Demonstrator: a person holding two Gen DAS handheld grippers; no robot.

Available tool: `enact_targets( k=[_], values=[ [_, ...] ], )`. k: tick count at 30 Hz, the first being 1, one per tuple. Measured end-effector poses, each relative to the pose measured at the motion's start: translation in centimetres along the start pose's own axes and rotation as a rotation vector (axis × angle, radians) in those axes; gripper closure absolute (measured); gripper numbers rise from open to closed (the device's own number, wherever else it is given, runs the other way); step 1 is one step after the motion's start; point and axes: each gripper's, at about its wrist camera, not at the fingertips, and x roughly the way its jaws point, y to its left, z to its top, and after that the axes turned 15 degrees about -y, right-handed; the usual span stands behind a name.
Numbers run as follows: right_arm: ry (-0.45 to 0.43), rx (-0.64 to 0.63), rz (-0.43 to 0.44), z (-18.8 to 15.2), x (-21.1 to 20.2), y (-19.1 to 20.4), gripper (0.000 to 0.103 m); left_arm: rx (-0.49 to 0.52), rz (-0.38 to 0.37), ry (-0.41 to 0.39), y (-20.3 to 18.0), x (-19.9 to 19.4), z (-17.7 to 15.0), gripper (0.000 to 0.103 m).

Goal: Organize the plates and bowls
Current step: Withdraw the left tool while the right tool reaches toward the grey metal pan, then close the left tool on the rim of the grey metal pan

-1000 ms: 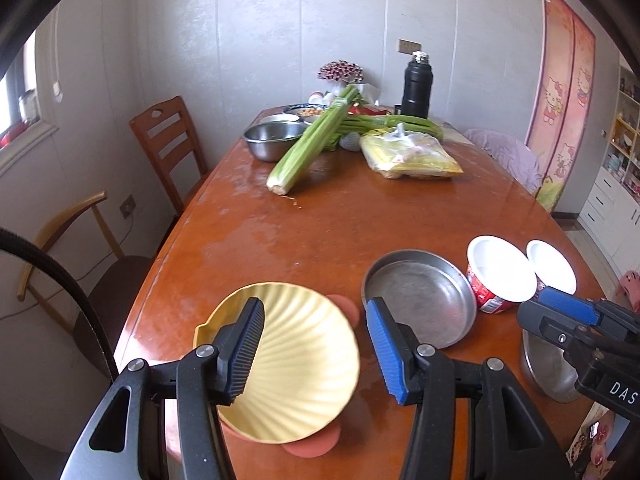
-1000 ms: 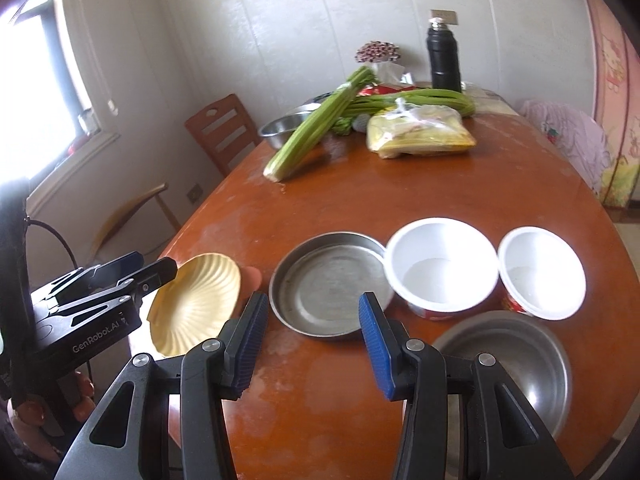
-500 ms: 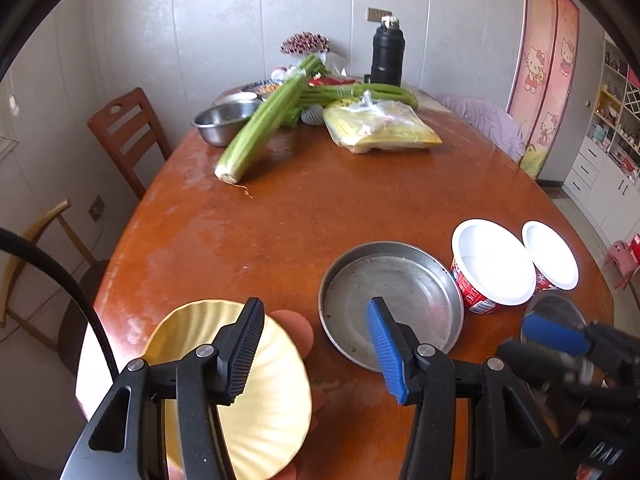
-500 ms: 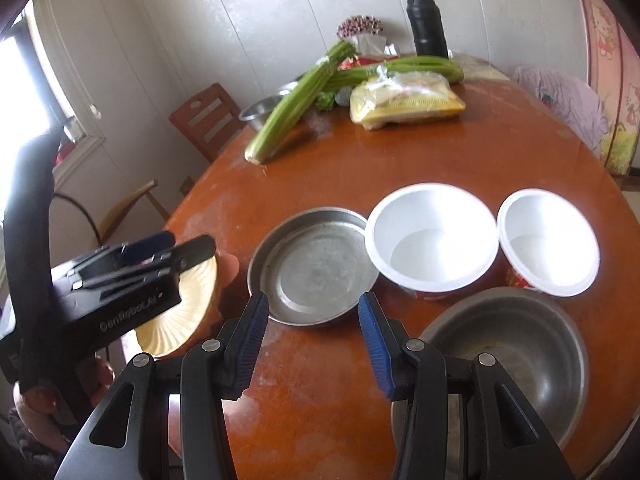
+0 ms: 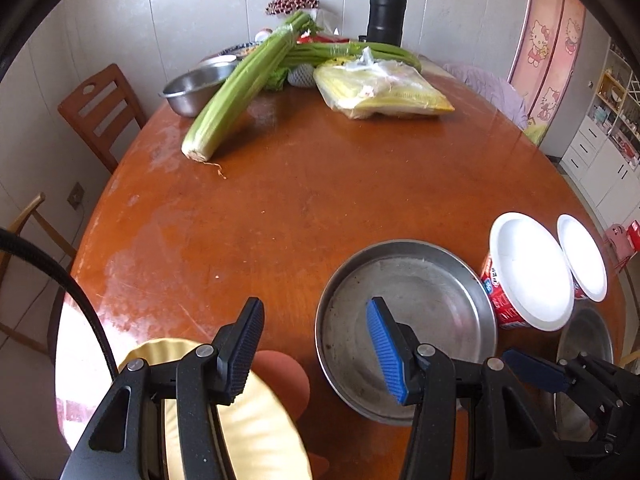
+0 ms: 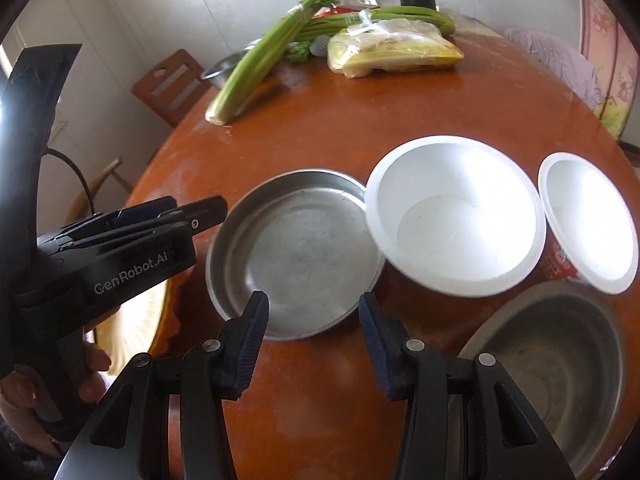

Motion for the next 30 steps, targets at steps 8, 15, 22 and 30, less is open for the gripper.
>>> enact_targets(
  k=[8, 15, 22, 30],
  values=[
    [0.017, -0.037, -0.056, 1.0, 1.5, 0.2, 0.056, 0.018, -0.009, 0.043, -0.5, 1.9, -0.3, 0.05],
    [0.021, -0.031, -0.105, 1.0, 1.7, -0.4, 0.058, 0.02, 0.005, 0.065, -0.2, 2.9, -0.7, 0.05],
    [0.062, -0.048, -0.108, 0.6, 3.0, -0.1, 0.061, 0.025, 0.001, 0.076, -0.1, 3.2, -1.0, 0.051],
    [0.07, -0.054, -0.083, 0.3, 3.6, 0.3, 0.067, 0.052, 0.001, 0.108, -0.9, 4.1, -1.5, 0.068]
  ],
)
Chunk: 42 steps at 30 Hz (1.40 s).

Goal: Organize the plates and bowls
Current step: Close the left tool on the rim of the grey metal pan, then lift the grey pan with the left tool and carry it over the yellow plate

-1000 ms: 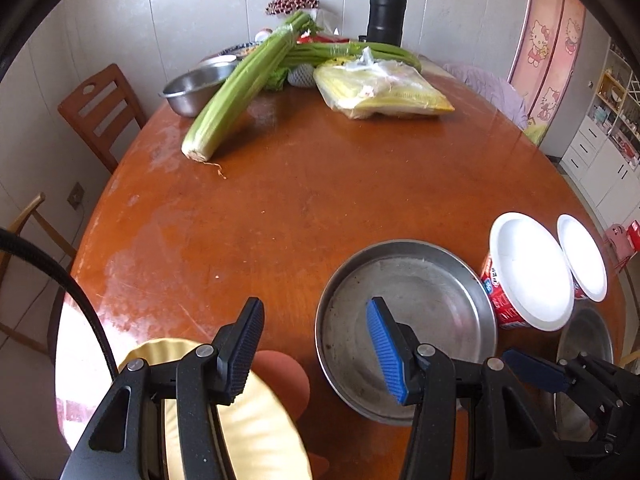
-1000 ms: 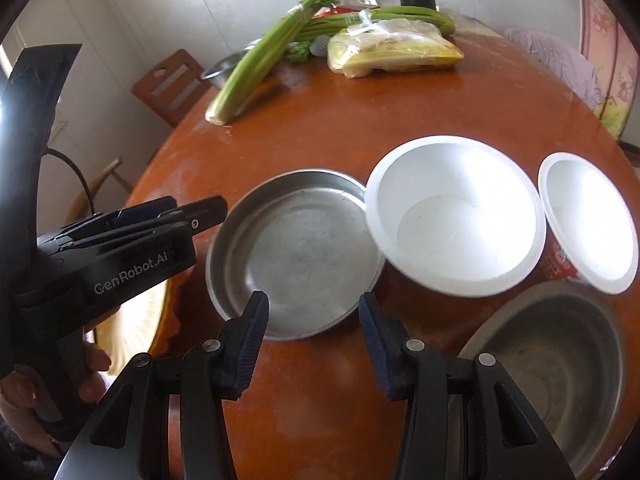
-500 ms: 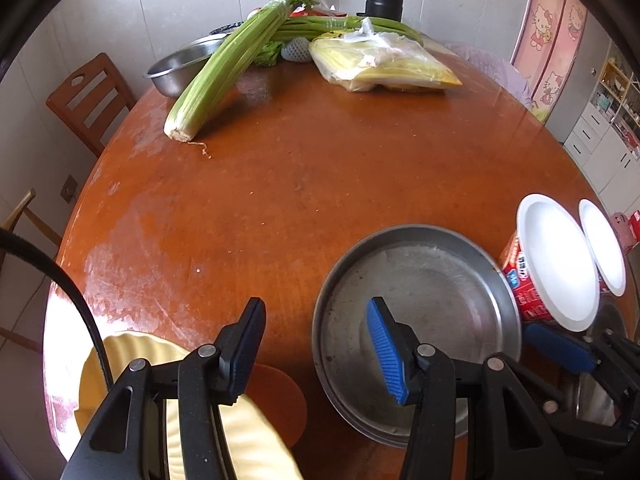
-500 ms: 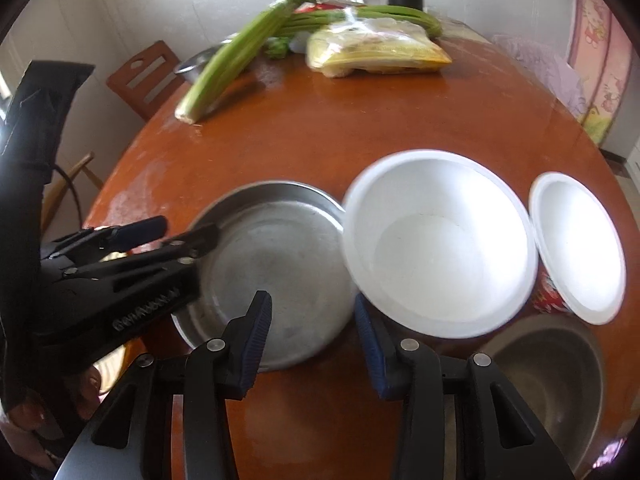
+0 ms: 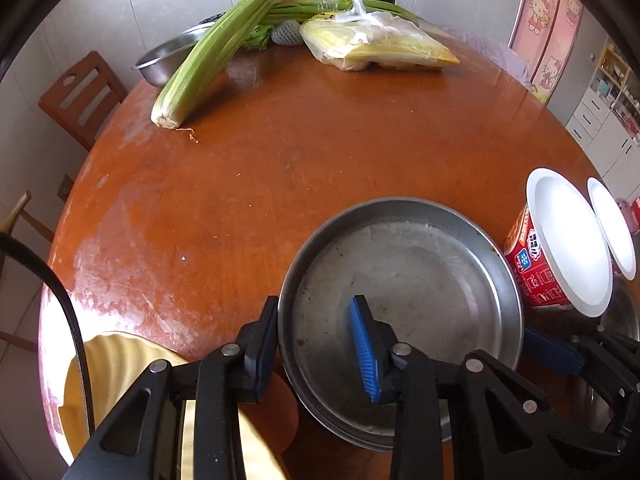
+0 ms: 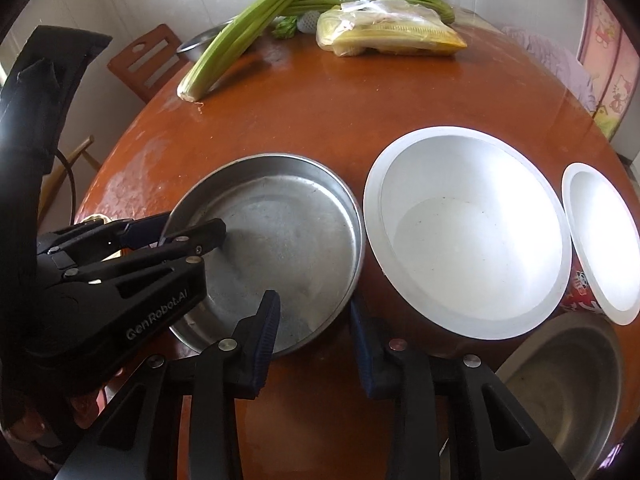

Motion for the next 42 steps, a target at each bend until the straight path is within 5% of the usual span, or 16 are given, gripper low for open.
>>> enact_targets(
  k=[42],
  values=[
    [-0.229, -0.071, 0.152, -0.1, -9.9, 4.2, 0.066, -0.086, 0.044, -0.245, 2.9, -13.2, -1.3, 0.068]
  ],
)
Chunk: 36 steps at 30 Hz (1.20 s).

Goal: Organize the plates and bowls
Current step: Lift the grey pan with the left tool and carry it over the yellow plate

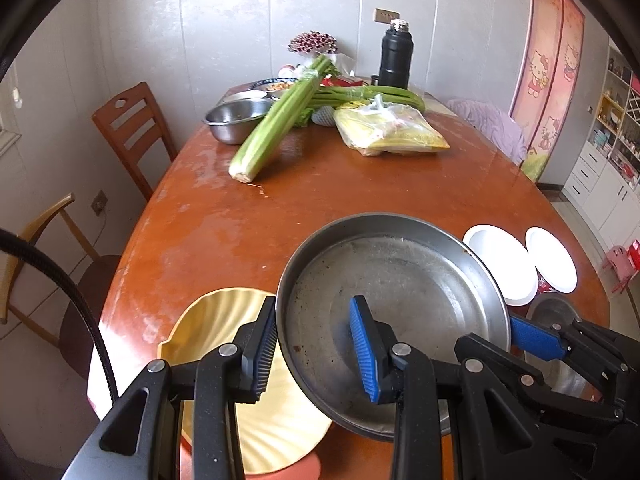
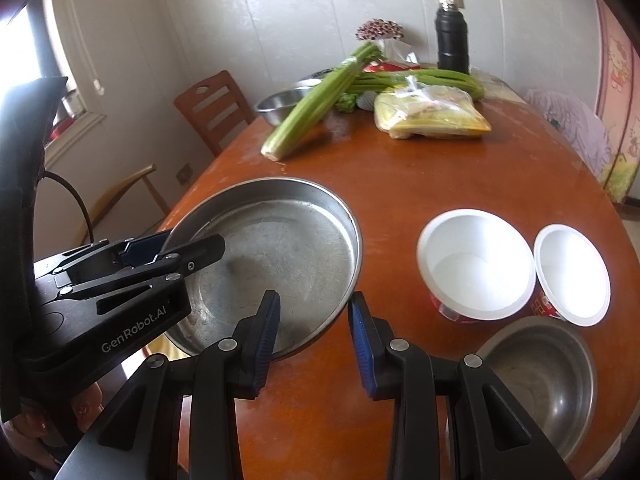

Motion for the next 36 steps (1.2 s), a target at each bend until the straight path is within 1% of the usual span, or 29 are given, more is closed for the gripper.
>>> enact_targets(
  k=[13, 22, 28, 36],
  values=[
    [-0.032, -0.088, 0.093, 0.9, -0.4, 4.7, 0.066, -0.061, 0.081, -0.046, 4.3, -3.6, -0.2, 0.068],
    [-0.021, -0.161, 0.14, 0.9, 0.3, 8.1, 0.066, -0.1, 0.131, -0.064, 7.5, -5.1, -0.9, 0.068],
    [-0.033, -0.205, 0.185, 0.4, 1.0, 9.9, 0.066, -0.122, 0.17, -0.061, 9.4, -5.2, -1.9, 0.068],
    [0.026, -0.24, 0.186, -0.9, 3.6, 10.8, 0.066, -0.169, 0.158, -0.039, 11.2, -4.1, -3.7, 0.068]
  ],
)
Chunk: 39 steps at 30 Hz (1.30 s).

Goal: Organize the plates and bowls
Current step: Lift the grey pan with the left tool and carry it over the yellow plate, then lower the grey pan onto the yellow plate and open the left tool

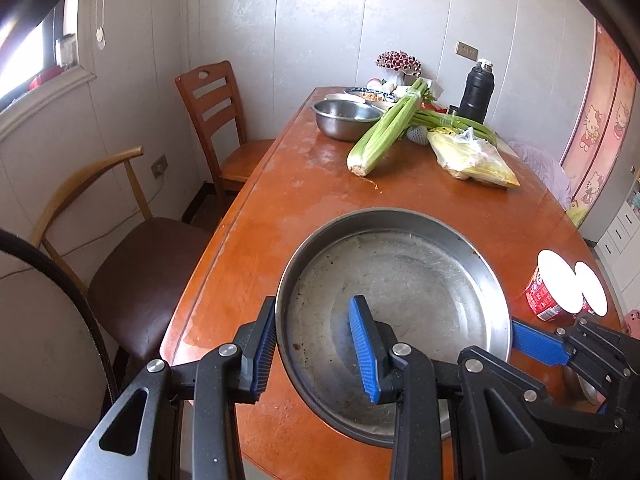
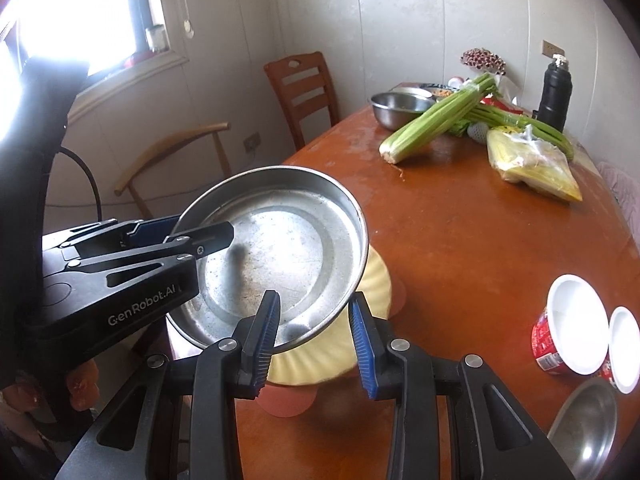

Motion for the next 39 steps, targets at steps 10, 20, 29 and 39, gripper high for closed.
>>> enact_targets(
  k=[10, 20, 29, 39],
  values=[
    [0.042, -0.012, 0.001, -1.0, 2.1, -0.1, 0.066, -0.025, -0.011, 0.042, 0.8, 2.1, -1.6, 0.068],
    [0.073, -0.017, -0.017, -2.2, 3.3, -0.9, 0.066, -0.032, -0.028, 0.063, 0.5, 3.1, -2.6, 0.068],
    [0.089, -0.008, -0.022, -2.9, 3.8, -1.2, 0.066, -0.018, -0.026, 0.079, 0.1, 3.5, -3.2, 0.068],
    [0.096, -0.049, -0.04, -3.5, 4.3, -0.7, 0.066, -0.01, -0.019, 0.085, 0.0, 3.9, -3.3, 0.068]
  ],
)
